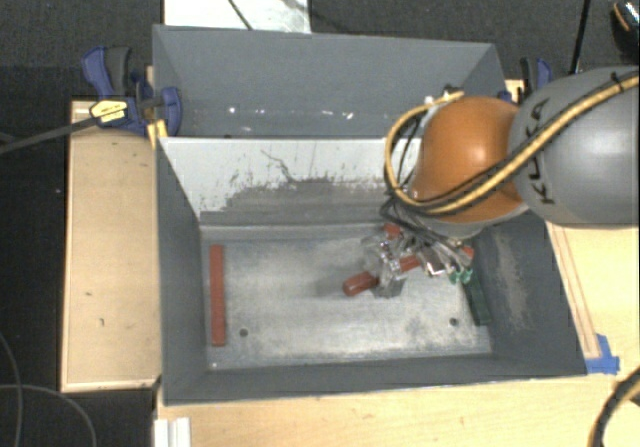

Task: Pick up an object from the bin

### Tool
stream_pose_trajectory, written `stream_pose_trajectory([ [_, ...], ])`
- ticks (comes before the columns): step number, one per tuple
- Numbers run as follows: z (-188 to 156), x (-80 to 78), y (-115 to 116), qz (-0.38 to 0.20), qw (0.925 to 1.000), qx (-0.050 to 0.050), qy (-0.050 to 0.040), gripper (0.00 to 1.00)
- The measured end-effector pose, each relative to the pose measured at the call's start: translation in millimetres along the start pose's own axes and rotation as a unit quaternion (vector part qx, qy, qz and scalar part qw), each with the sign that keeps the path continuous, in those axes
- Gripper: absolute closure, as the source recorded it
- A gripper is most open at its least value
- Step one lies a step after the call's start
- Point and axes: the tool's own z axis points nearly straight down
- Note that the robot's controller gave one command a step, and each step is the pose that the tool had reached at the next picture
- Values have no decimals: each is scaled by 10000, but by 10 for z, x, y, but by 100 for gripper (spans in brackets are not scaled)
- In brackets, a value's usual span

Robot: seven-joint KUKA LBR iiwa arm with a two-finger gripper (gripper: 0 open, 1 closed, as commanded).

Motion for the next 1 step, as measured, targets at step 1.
stream_pose_trajectory([
  [1, -390, -19, -1, 4, 10000, 3, -9, 100],
])
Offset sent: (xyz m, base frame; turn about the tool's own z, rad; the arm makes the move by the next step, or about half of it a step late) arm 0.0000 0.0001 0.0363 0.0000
